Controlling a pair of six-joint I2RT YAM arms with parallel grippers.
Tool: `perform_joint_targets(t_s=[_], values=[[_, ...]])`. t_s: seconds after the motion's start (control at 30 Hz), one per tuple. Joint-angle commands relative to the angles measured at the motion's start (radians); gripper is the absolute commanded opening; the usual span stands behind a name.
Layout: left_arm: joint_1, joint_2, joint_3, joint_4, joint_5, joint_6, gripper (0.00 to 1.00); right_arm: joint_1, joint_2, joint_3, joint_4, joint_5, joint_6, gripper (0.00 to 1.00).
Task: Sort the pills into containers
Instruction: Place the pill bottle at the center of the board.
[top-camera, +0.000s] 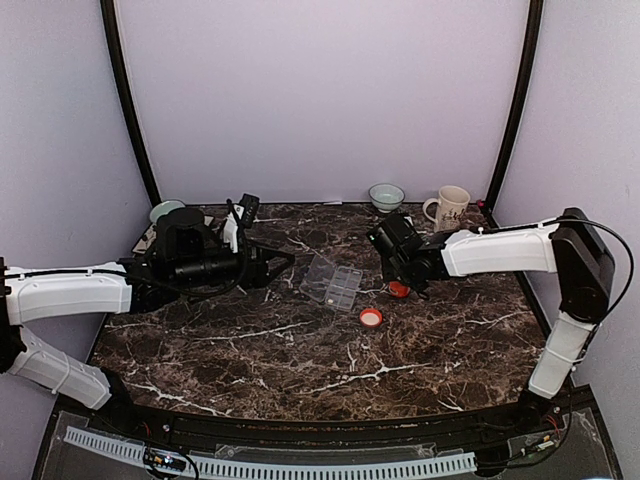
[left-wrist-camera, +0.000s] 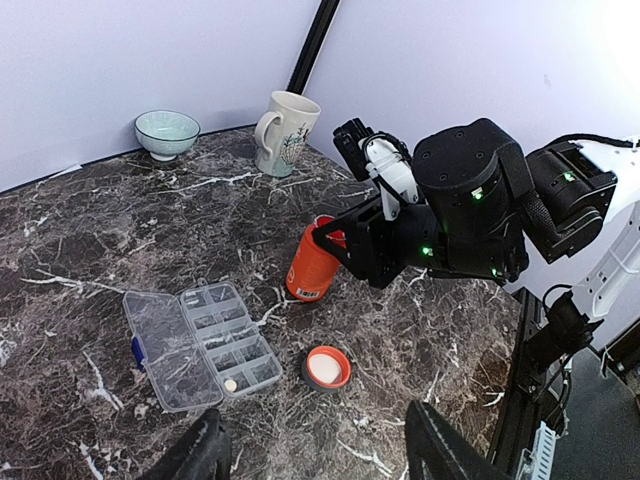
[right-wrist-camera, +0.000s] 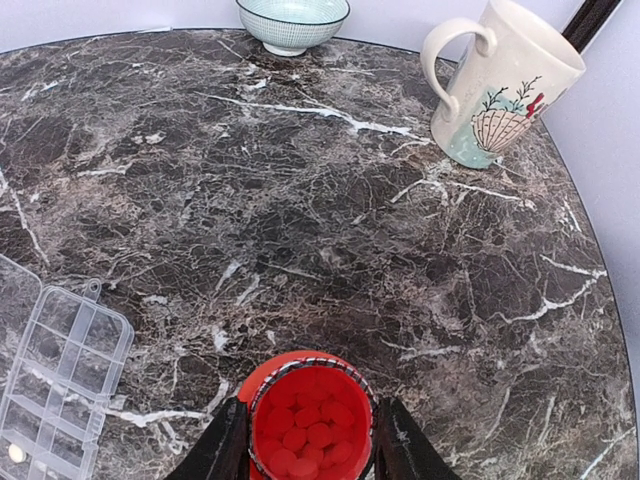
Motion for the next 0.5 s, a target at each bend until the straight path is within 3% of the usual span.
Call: perform_joint_targets(t_s=[0.0, 0.47], values=[[0.000, -0.003, 0.022, -0.007, -0.003, 0.009, 0.62, -0.004, -0.023, -0.036, -0.005, -0.025, 0.022, 0.29], [0.000, -0.025, 0.006, 0.003, -0.005, 0.002, 0.62, 0.005, -0.046, -0.016, -0.032, -0.023, 0.031, 0.44]])
